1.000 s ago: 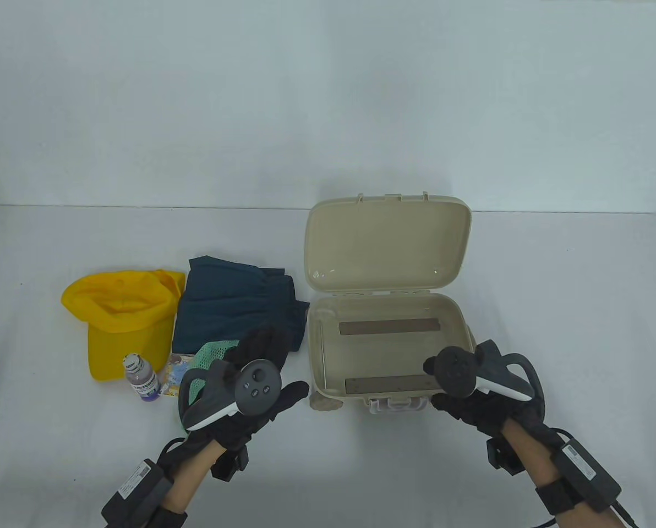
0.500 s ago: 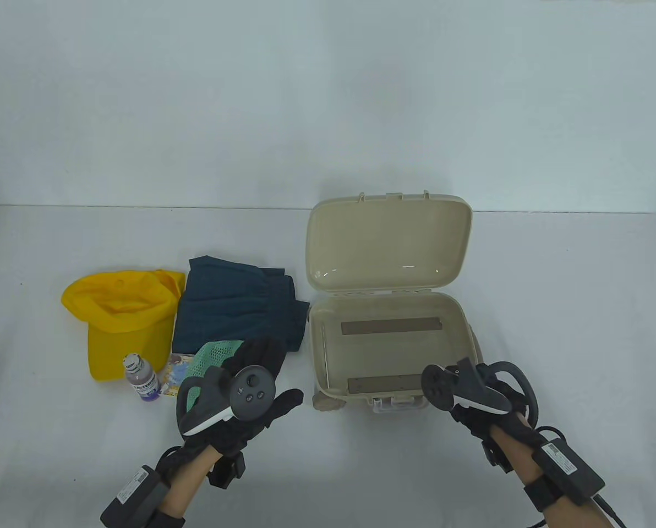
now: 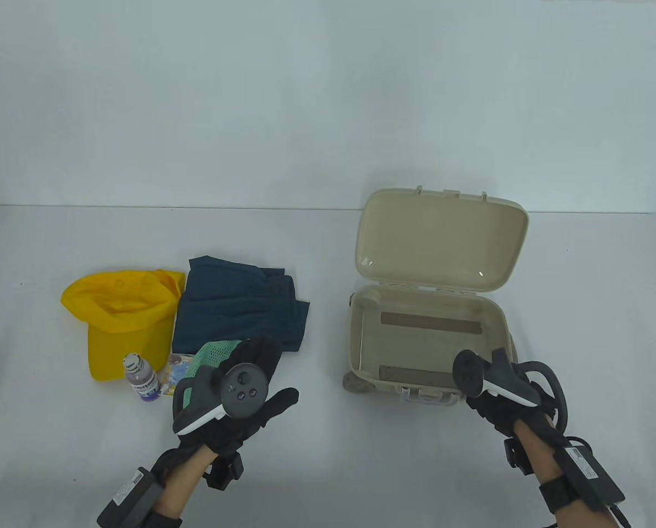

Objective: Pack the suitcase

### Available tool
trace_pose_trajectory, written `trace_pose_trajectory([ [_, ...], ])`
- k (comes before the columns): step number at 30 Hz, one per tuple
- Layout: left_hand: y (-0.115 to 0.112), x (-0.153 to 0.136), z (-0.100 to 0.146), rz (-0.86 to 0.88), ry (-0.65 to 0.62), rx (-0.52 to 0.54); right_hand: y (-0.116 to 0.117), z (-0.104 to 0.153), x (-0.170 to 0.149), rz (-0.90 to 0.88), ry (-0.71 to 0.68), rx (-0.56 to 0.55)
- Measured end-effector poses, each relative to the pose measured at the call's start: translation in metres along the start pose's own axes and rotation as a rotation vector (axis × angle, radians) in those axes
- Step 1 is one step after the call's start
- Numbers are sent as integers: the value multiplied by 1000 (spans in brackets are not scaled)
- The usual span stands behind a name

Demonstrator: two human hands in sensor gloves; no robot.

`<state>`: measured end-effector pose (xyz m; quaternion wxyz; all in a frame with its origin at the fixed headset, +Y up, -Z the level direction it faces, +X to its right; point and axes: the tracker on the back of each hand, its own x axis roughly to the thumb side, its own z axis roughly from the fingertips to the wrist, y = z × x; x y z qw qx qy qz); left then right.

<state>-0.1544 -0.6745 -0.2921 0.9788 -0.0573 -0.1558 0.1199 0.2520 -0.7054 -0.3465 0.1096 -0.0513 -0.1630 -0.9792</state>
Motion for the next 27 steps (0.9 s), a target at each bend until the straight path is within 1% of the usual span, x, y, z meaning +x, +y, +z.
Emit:
trace_pose_trajectory([
  [11,0,-4,1,19,1,5,10,3,-44,-70,144,82],
  [18,2,-7,1,36,5,7,15,6,-67,-97,216,122],
  [23,3,-8,1,50,4,7,17,9,-70,-86,233,125],
  [24,3,-8,1,50,4,9,16,9,-69,-81,227,138],
  [27,3,-9,1,54,2,10,7,13,-65,-96,173,219],
])
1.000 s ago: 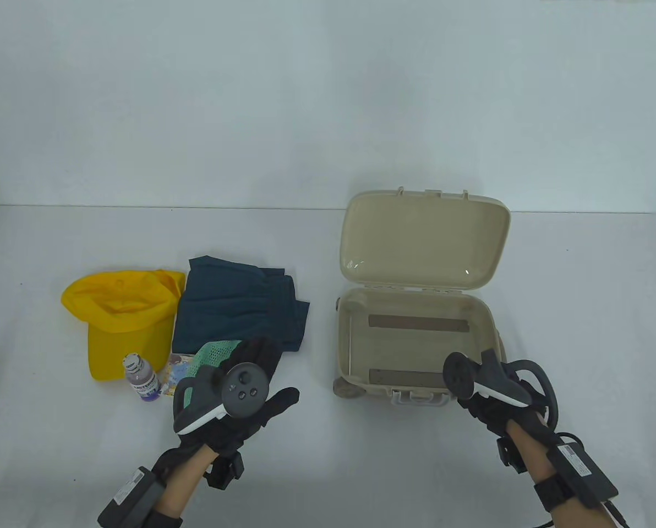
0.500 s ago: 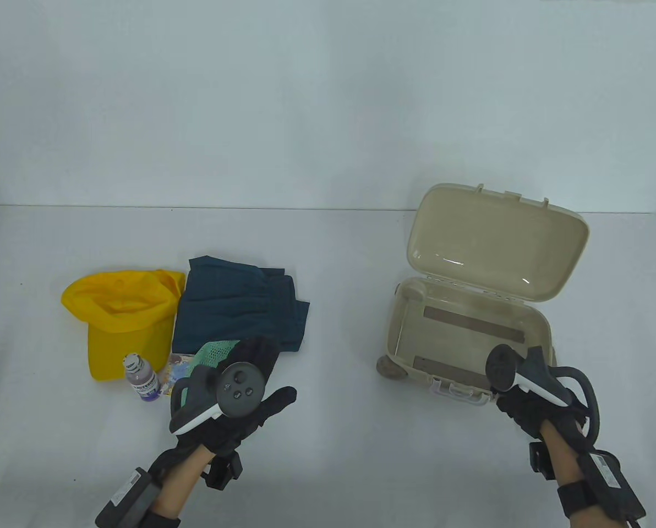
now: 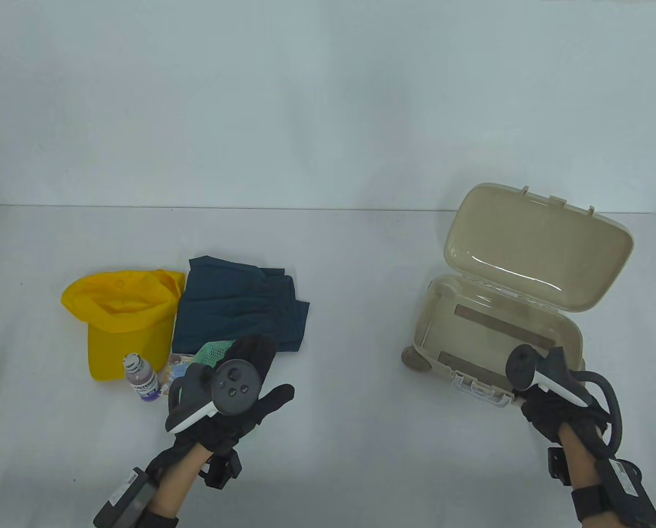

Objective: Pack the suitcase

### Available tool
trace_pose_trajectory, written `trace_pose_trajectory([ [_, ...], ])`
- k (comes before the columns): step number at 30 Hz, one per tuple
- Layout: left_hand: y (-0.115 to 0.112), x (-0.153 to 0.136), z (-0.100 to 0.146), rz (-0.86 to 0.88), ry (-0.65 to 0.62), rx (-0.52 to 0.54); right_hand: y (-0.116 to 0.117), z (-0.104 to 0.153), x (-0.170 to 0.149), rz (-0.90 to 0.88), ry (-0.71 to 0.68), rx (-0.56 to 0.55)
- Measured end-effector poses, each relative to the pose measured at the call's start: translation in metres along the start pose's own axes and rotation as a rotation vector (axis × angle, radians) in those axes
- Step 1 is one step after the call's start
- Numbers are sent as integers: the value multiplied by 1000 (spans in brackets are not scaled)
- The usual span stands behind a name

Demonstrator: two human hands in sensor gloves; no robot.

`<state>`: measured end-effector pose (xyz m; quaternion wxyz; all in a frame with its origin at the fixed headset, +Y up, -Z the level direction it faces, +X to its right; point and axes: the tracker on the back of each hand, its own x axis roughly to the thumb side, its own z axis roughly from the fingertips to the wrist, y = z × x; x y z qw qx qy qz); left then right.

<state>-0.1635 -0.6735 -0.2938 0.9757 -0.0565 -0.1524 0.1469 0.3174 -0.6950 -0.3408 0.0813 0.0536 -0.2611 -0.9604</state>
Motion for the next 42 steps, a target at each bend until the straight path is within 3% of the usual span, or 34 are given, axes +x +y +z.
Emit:
trace_pose_trajectory([
  [3,0,0,0,12,-2,2,-16,12,8,-19,-49,-26],
  [9,1,-1,0,14,0,9,-60,48,50,-255,-252,-285],
  [12,1,-2,0,11,5,14,-66,60,76,-393,-351,-377],
  [17,5,-7,1,18,31,38,-54,69,114,-554,-473,-466],
  [25,16,-12,-15,-119,206,72,-32,70,127,-389,-432,-543],
  [30,23,-6,-43,-319,357,-69,-29,66,124,-413,-434,-517],
  [33,11,-1,-63,-459,439,-181,-25,63,126,-401,-432,-493],
  [42,-31,-8,-94,-606,603,-308,-24,62,126,-392,-416,-496],
])
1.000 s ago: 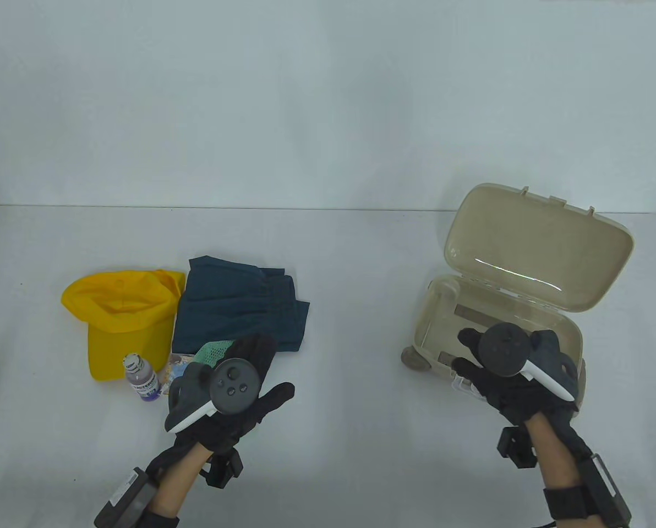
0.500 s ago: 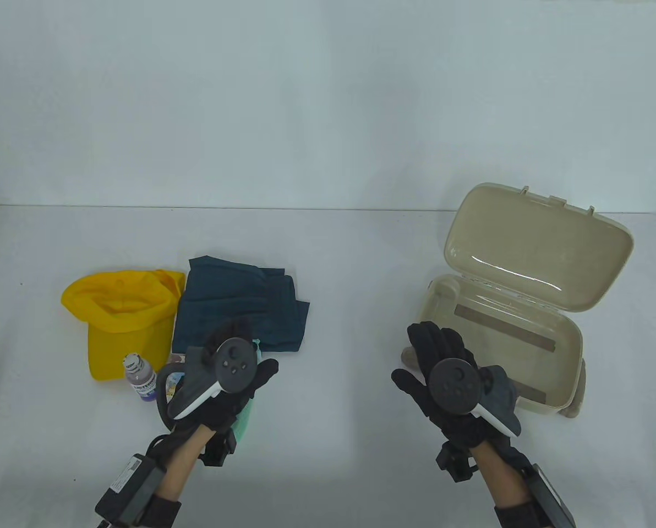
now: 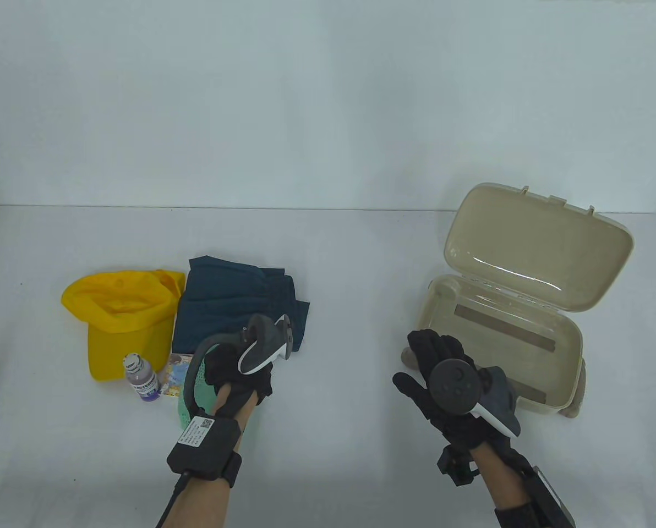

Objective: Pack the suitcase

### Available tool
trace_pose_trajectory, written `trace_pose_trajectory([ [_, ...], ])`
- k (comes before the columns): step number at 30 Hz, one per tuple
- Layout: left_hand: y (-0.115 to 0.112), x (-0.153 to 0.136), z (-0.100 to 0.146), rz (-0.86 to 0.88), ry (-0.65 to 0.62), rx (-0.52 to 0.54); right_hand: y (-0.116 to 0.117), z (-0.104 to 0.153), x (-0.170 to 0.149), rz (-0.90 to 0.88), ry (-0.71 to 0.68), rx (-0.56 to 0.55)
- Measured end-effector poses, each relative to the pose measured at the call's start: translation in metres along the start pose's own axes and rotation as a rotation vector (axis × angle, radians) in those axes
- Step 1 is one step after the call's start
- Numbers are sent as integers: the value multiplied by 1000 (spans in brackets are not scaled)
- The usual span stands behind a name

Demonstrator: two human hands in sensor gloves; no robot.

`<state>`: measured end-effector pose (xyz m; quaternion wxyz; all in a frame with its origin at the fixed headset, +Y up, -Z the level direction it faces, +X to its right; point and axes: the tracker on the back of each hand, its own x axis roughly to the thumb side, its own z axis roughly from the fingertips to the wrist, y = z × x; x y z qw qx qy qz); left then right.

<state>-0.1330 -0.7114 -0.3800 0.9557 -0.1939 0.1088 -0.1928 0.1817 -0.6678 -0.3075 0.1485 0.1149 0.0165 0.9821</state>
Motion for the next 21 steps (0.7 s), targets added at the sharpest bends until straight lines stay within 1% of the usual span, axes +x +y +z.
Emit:
trace_pose_trajectory([
  [5,-10,-4,-1,16,15,17,-1,-1,-1,-2,1,-2],
  [9,-7,-17,1,90,17,35,-2,0,-1,-17,-4,-1],
  [11,-2,-26,5,114,4,33,-3,1,1,-17,-11,-4],
  [14,12,-41,13,167,-24,62,-5,2,3,-16,-24,-14],
  [19,33,-66,34,348,-120,123,-12,3,6,-41,-43,-33],
  [21,41,-73,47,444,-174,173,-18,4,10,-95,-61,-46],
])
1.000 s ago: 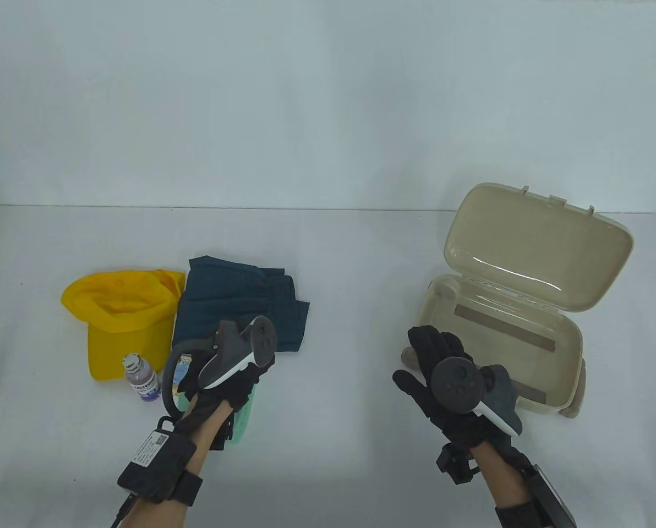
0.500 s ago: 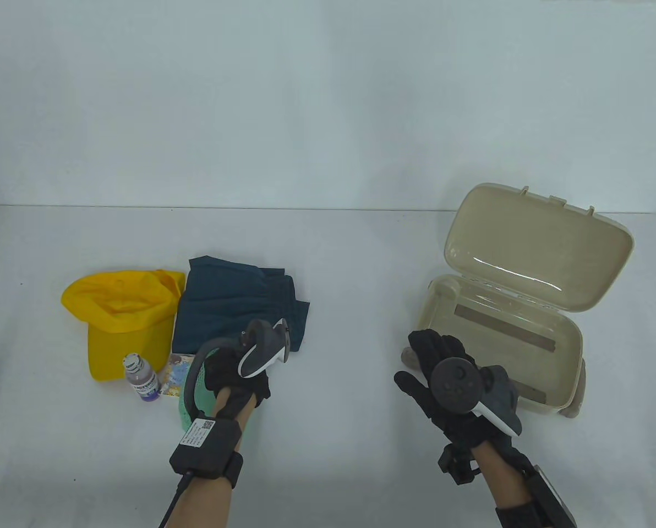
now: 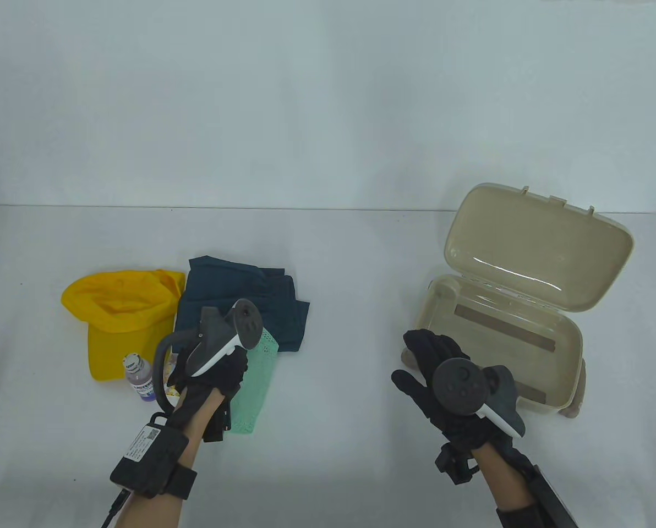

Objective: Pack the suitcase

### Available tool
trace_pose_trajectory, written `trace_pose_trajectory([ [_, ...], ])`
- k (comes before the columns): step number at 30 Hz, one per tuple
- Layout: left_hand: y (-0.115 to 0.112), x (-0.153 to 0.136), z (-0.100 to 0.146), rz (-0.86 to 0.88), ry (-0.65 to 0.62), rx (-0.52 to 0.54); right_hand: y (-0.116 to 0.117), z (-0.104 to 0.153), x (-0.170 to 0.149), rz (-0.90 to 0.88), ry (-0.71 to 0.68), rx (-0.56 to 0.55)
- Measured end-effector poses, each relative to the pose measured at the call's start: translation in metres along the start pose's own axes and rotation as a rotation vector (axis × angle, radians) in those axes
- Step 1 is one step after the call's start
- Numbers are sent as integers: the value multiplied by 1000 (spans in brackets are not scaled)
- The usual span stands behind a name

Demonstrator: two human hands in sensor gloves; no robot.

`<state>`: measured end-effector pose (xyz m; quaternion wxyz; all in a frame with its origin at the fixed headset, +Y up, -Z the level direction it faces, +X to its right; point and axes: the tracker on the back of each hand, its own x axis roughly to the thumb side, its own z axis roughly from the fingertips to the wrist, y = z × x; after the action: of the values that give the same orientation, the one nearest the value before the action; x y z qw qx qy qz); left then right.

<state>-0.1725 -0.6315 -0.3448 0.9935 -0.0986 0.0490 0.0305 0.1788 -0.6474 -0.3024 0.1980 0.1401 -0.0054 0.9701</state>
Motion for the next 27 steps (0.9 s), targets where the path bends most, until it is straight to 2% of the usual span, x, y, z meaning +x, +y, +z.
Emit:
trace_pose_trajectory([
  [5,6,14,23,181,-145,65,-14,-5,21,-73,-50,-21],
  [11,-12,52,46,252,-347,119,-3,-17,54,-59,-86,28],
  [19,-28,73,61,271,-478,140,24,-23,64,-11,-25,-6],
  [22,-32,77,64,308,-521,123,26,-23,67,-6,-17,-38],
  [27,-34,74,63,266,-533,125,24,-19,69,34,-24,-92],
])
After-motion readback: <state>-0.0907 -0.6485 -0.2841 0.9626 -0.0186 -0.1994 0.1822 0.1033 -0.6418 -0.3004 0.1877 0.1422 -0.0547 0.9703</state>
